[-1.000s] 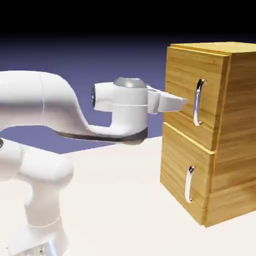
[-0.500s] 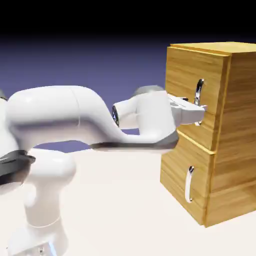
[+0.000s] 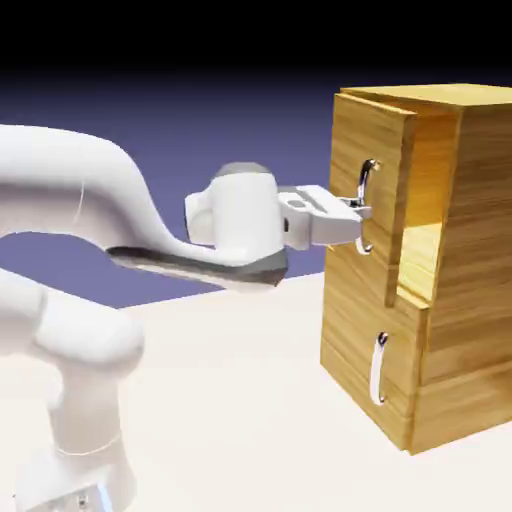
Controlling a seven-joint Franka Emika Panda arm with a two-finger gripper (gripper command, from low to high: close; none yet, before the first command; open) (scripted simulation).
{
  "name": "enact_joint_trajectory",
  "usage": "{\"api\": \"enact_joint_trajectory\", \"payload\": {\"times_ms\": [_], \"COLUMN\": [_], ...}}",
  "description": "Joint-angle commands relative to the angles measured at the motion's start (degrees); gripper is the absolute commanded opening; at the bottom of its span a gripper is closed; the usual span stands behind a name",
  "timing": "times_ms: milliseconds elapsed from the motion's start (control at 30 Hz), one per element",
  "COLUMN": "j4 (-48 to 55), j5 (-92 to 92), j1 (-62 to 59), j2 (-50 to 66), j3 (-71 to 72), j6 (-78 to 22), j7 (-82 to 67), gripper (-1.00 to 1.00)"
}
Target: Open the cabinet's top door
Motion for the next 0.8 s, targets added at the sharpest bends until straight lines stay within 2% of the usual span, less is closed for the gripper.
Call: {"api": "enact_joint_trajectory", "payload": {"times_ms": [0,367,567,767], "j4": [-0.9,-8.7,-9.1,-11.6], "j5": [1.7,22.9,29.3,44.2], "j1": [-1.7,-15.9,-27.1,-27.7], "j2": [-0.1,-3.5,-3.9,-7.6], "j3": [2.1,23.9,35.5,44.5], "j6": [-0.7,-7.7,-3.3,-9.8], "j7": [0.0,-2.8,-0.3,-6.2], "gripper": [-1.0,-1.0,-1.0,-1.0]}}
